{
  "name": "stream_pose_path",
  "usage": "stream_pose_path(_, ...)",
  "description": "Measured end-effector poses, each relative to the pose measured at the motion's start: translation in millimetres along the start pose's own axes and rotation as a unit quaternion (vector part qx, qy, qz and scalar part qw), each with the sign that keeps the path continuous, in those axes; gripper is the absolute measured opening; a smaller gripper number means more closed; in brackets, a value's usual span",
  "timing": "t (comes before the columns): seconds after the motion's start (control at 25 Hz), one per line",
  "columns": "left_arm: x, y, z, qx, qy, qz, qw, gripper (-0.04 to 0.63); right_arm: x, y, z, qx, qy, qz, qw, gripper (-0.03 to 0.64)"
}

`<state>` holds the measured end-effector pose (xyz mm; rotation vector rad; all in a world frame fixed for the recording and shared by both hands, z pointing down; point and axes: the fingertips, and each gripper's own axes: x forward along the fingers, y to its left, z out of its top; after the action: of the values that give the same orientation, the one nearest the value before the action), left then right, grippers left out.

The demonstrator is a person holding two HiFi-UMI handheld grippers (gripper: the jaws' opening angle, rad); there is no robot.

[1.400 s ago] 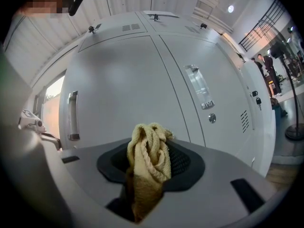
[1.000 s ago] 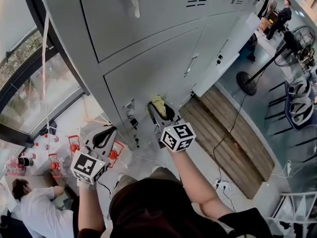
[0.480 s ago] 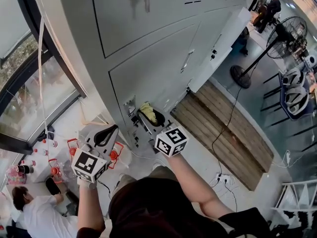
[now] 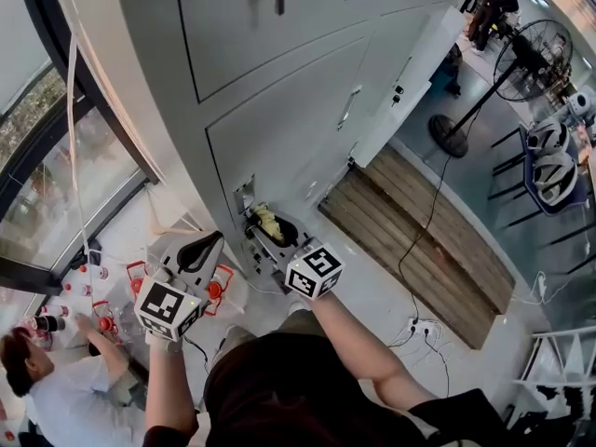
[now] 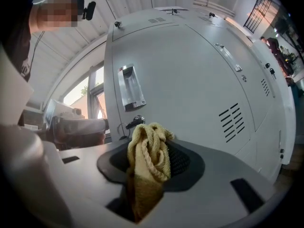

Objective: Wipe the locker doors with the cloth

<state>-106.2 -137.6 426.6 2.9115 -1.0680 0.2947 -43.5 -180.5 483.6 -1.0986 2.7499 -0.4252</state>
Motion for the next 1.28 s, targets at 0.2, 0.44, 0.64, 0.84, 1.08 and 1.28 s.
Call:
stream_pose_path(0.2,-1,0,2,-0.004,0.001,-0.002,1.0000,0.011,2,11,-10,0.017,0.002,0.008,1.000,0.155)
stream_pose_path(0.44,-1,0,1,-0.009,-0.005,-0.006,0.9999,0.011,3,35,-13,0.063,-0.010,0.045,0.997,0.155)
stream_pose_path(0.64,-1,0,2,-0.012,-0.004,-0.006,0.9999,0.011,2,45,-8,0.105,-0.024,0.064,0.992,0.155)
stream_pose_path(0.84,-1,-1,1,-0.012,-0.006,-0.006,0.9999,0.011,1,51,0,0.160,-0.048,0.080,0.983,0.155)
stream_pose_path(1.08,-1,-1,0,-0.012,-0.008,-0.002,0.9999,0.011,1,58,7,0.132,-0.049,0.089,0.986,0.153)
stream_pose_path(1.28,-1,-1,1,-0.007,-0.003,0.004,1.0000,0.011,1,57,3,0.086,-0.042,0.089,0.991,0.153)
